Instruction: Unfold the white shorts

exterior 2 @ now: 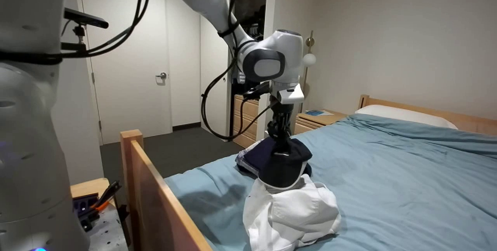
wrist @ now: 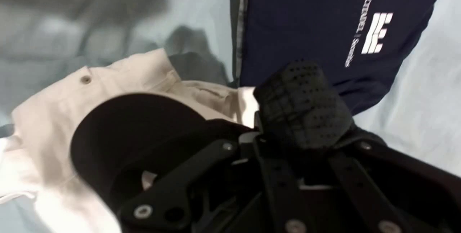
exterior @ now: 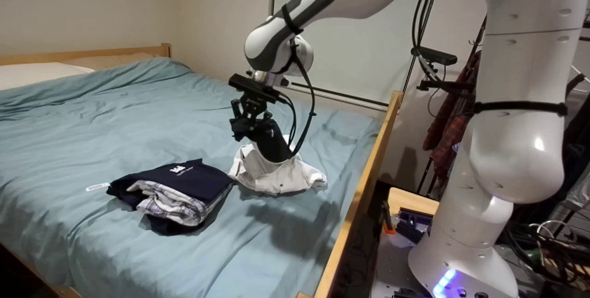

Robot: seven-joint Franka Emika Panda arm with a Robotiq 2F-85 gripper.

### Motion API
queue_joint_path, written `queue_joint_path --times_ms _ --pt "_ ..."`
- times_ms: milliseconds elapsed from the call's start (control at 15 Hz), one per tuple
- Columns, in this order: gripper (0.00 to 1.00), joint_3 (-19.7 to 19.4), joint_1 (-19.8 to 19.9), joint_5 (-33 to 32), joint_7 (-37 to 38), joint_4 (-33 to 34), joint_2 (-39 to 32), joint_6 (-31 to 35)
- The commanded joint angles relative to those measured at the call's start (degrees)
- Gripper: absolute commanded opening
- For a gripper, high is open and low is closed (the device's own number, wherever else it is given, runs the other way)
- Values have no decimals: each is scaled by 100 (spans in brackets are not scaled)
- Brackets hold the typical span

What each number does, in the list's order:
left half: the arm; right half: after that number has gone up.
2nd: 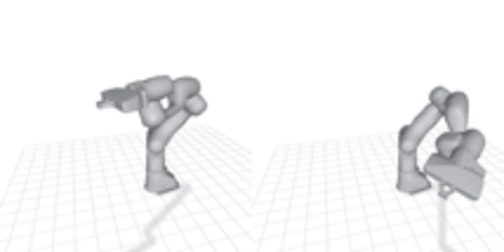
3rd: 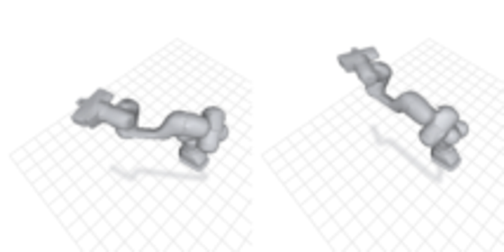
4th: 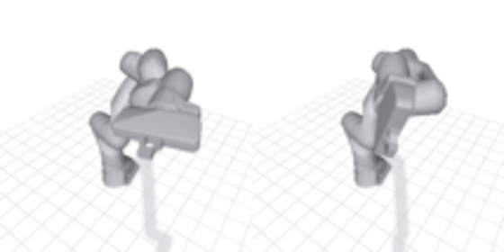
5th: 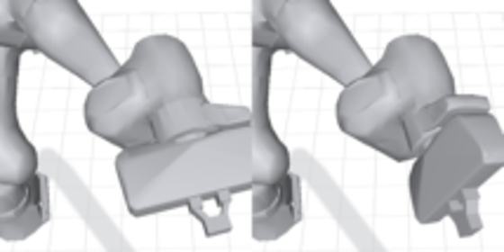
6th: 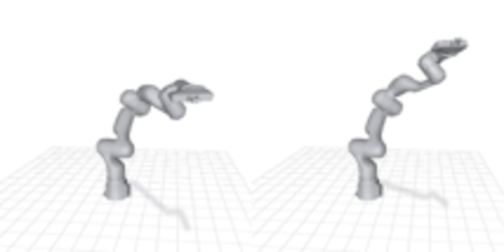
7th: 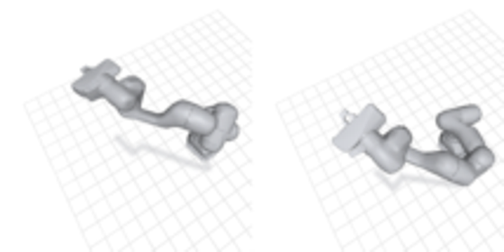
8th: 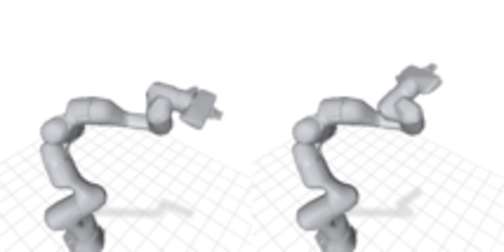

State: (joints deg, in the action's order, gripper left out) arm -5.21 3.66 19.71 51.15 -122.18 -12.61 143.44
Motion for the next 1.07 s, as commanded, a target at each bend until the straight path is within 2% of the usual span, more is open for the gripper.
queue_joint_path --times_ms 0,267,467,667,1000 --pt "9 351 -266 -81 -317 1319 -870 -637" --pt "8 386 -619 -478 -153 2578 -1601 -1275" --pt "9 305 -680 -545 -102 3153 -1854 -1496" --pt "9 85 -452 -513 -65 3445 -1818 -1795" --pt "9 -284 210 -317 -136 3948 -1864 -2084"
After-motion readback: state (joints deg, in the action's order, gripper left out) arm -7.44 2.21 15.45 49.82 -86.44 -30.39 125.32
